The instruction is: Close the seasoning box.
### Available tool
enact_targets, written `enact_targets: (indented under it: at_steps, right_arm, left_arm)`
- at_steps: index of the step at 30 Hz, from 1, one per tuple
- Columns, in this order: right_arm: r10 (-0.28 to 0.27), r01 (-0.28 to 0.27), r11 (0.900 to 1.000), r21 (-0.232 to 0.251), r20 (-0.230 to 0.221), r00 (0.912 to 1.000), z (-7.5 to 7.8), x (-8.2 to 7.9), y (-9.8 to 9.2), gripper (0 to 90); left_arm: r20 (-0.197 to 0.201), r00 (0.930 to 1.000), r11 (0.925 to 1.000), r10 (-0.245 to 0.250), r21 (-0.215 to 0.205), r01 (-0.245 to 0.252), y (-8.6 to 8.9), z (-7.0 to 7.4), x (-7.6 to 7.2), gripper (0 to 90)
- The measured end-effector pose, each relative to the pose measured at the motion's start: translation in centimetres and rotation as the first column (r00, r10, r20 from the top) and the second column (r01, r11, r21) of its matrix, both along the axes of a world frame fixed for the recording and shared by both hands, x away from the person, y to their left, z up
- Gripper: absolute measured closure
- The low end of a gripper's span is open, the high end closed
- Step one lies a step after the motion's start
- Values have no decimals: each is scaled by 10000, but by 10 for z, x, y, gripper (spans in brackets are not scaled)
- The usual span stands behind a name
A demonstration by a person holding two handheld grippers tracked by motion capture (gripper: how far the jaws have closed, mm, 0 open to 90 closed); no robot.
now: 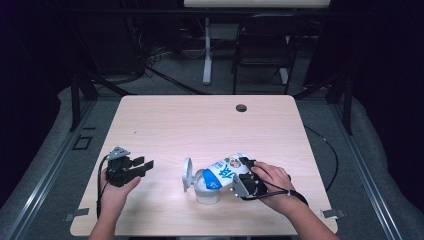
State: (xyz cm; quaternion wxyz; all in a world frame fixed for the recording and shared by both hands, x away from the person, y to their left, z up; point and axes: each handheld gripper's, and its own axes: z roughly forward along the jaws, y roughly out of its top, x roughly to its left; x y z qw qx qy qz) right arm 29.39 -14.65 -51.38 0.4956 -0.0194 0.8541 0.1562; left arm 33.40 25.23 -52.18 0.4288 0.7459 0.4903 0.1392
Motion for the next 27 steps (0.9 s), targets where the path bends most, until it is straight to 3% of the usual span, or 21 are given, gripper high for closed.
enact_targets:
  at_steps: [10,15,17,23,27]
  right_arm:
    - [-163,213,9969,763,-655,9977,-6,-2,-2,681]
    - [-203,363,9862,1613,-996,9948,-7,-2,-4,683]
    - [-330,477,9876,1499,-990,9945,-6,-2,-4,685]
    - [-285,545,9777,2028,-1288,9913,-8,-4,-5,688]
    - [-290,700,9619,2642,-1561,9873,-7,-3,-5,688]
  left_arm:
    - [78,10000,10000,61,-36,-60,0,0,0,532]
    - [81,9999,10000,68,-42,-68,0,0,0,533]
    - [77,10000,10000,63,-41,-62,0,0,0,532]
    - [-17,10000,10000,-5,29,5,0,1,0,531]
    - [44,10000,10000,51,16,-51,-1,0,0,532]
